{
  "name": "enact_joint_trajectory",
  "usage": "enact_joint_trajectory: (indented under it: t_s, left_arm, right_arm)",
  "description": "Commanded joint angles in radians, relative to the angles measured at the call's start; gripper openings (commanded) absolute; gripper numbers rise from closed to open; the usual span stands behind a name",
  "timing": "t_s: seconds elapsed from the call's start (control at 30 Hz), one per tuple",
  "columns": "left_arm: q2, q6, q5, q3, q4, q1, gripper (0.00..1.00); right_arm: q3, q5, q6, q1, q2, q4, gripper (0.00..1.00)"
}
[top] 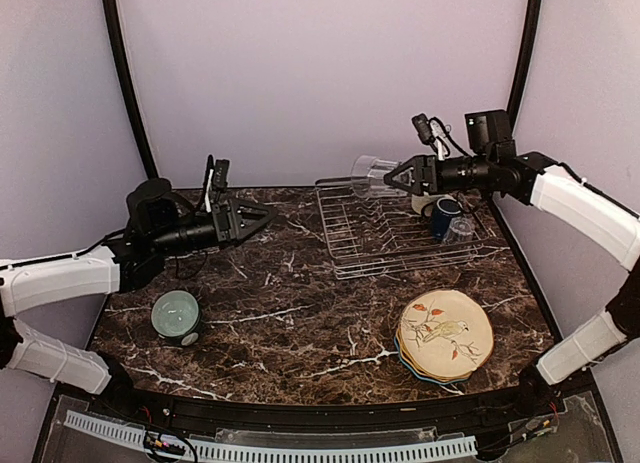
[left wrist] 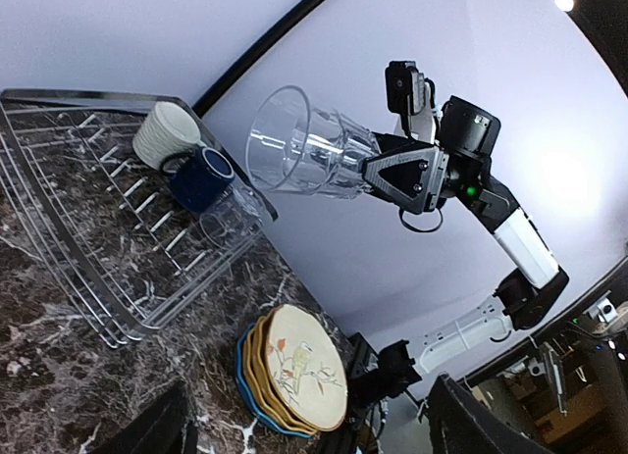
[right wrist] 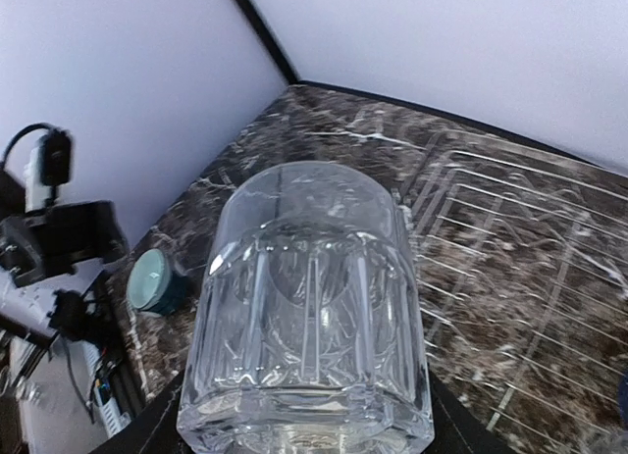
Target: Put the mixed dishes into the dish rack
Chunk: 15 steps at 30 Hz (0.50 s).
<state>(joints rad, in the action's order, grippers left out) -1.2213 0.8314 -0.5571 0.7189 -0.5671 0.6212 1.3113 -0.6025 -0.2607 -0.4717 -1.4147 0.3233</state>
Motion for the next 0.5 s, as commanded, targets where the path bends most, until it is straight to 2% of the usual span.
enact_joint_trajectory:
  t_s: [0.0,0.1,0.27,0.47]
  left_arm:
    - [0.094,-0.270,0.182,0.066,0.376,0.000,0.84]
    - [0.125,-0.346,0.266,0.088,0.491,0.000,0.89]
    - [0.162,-0.381,0.320,0.093,0.547,0.000,0.94]
    - [0.170,-0.395,0.357,0.088,0.596,0.000,0.96]
  right_arm:
    - [0.126,0.338,0.150,0.041,-0.014,0.316,0.00]
    - [0.201,0.477,0.202,0.070,-0.052,0.421,0.00]
    - [0.296,0.642,0.246,0.099,-0.161,0.543,0.00]
    - [0.371,0.715,0.285,0.112,-0.282,0.632,0.00]
